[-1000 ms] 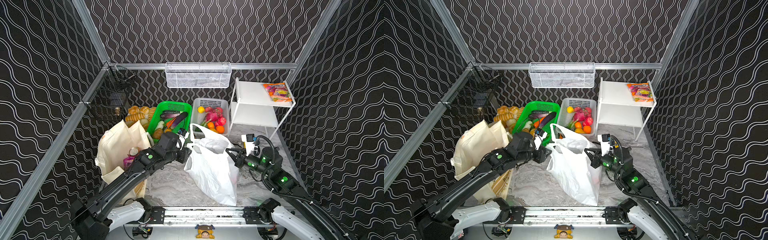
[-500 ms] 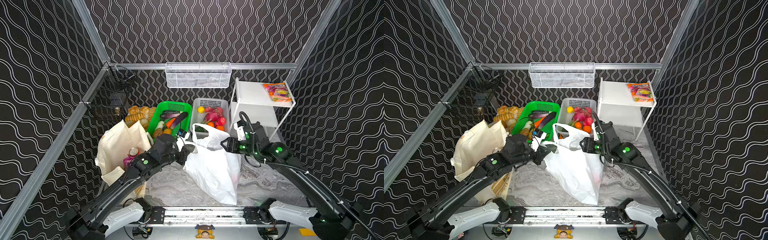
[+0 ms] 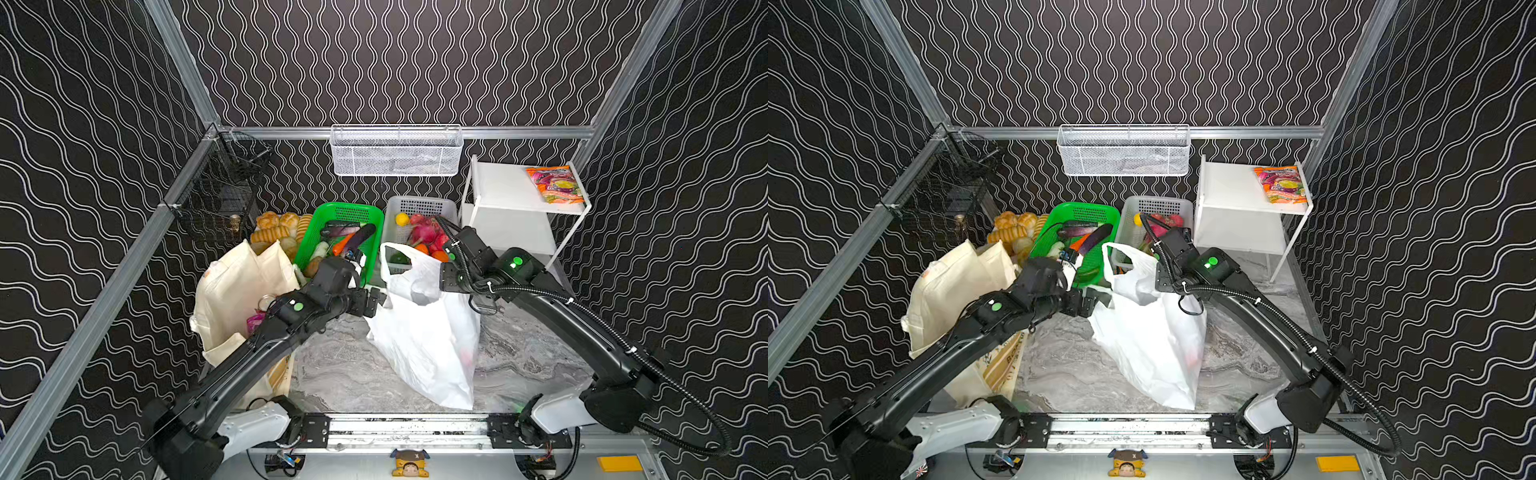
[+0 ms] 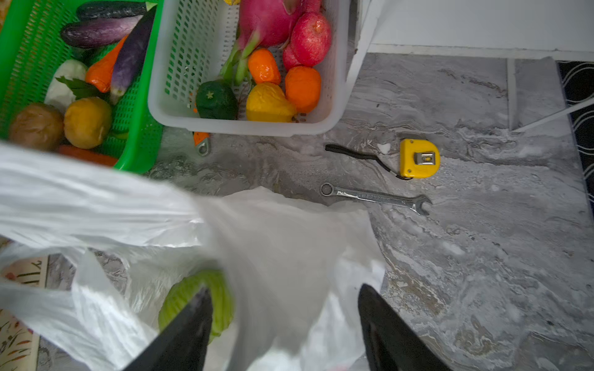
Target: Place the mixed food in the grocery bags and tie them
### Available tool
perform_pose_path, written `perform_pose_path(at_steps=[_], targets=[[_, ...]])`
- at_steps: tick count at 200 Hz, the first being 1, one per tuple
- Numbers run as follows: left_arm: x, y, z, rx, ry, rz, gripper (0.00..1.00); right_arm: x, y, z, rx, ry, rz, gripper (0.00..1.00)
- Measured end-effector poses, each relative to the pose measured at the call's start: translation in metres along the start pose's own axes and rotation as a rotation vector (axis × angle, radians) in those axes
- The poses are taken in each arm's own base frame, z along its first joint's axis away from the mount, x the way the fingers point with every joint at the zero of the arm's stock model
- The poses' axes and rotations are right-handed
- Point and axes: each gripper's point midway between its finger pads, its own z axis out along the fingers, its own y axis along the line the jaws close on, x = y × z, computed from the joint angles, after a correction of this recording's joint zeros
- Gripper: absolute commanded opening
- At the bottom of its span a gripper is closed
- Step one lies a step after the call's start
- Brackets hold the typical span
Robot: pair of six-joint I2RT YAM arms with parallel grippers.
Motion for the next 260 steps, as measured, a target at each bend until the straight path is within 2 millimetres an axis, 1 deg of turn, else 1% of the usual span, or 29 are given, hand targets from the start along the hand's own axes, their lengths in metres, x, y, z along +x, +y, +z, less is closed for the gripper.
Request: perform_pose_path(at_steps=[8,25,38,50,67,81,89,96,102,105,106,107,108,110,116,122,129,154,174,215,228,238,248,260], targets=[[0.004,0.002,0.008,0.002,0.03,-0.011,0.99,0.0,-0.001,0.0,0.003,-0.003,-0.001,0.77],[0.011,0.013,0.022,-0.001,0.084,-0.05,0.98,-0.001,-0.001,-0.001,0.002,-0.007,-0.002,0.78],[0.011,0.02,0.028,0.006,0.1,-0.082,0.88,0.001,0.002,0.0,-0.017,0.002,-0.016,0.78],[0.011,0.022,0.032,0.032,0.113,-0.106,0.83,0.003,0.009,0.001,-0.048,0.015,-0.019,0.78],[0.011,0.013,0.034,0.093,0.121,-0.116,0.72,0.004,0.017,0.005,-0.071,0.037,-0.028,0.78],[0.016,0.005,0.034,0.147,0.133,-0.118,0.62,0.006,0.022,0.013,-0.071,0.06,-0.045,0.73],[0.021,0.001,0.033,0.173,0.145,-0.118,0.55,0.008,0.024,0.019,-0.063,0.075,-0.055,0.7],[0.024,-0.002,0.031,0.192,0.151,-0.118,0.49,0.01,0.025,0.023,-0.056,0.087,-0.063,0.64],[0.026,-0.005,0.028,0.211,0.156,-0.117,0.39,0.011,0.026,0.027,-0.05,0.097,-0.069,0.56],[0.026,-0.006,0.026,0.219,0.156,-0.117,0.33,0.012,0.027,0.028,-0.048,0.1,-0.073,0.5],[0.027,-0.007,0.026,0.223,0.156,-0.117,0.32,0.012,0.027,0.028,-0.048,0.102,-0.076,0.46],[0.027,-0.007,0.025,0.225,0.156,-0.117,0.29,0.012,0.027,0.028,-0.048,0.104,-0.078,0.46],[0.027,-0.008,0.025,0.229,0.155,-0.116,0.27,0.012,0.027,0.029,-0.047,0.105,-0.079,0.42],[0.027,-0.008,0.024,0.234,0.154,-0.115,0.24,0.012,0.027,0.029,-0.046,0.107,-0.08,0.37],[0.026,-0.012,0.019,0.256,0.146,-0.112,0.16,0.012,0.027,0.03,-0.044,0.109,-0.088,0.26],[0.025,-0.015,0.015,0.274,0.14,-0.106,0.09,0.012,0.027,0.029,-0.043,0.108,-0.088,0.19],[0.023,-0.019,0.008,0.299,0.127,-0.092,0.0,0.01,0.027,0.028,-0.043,0.099,-0.087,0.13],[0.015,-0.034,-0.015,0.387,0.079,-0.064,0.0,0.002,0.022,0.017,-0.072,0.041,-0.079,0.02],[0.006,-0.044,-0.035,0.444,0.044,-0.042,0.0,-0.008,0.017,0.009,-0.12,-0.013,-0.058,0.01],[-0.034,-0.071,-0.091,0.596,-0.104,-0.003,0.0,-0.032,0.014,-0.003,-0.261,-0.113,0.007,0.01],[-0.044,-0.083,-0.106,0.672,-0.139,0.009,0.0,-0.038,0.003,-0.001,-0.267,-0.144,0.048,0.02],[-0.047,-0.093,-0.112,0.723,-0.15,0.021,0.0,-0.039,-0.005,0.004,-0.266,-0.15,0.073,0.03],[-0.046,-0.105,-0.114,0.775,-0.135,0.029,0.0,-0.035,-0.013,0.012,-0.261,-0.141,0.104,0.03],[-0.038,-0.124,-0.113,0.835,-0.095,0.057,0.0,-0.026,-0.021,0.024,-0.254,-0.111,0.126,0.04]])
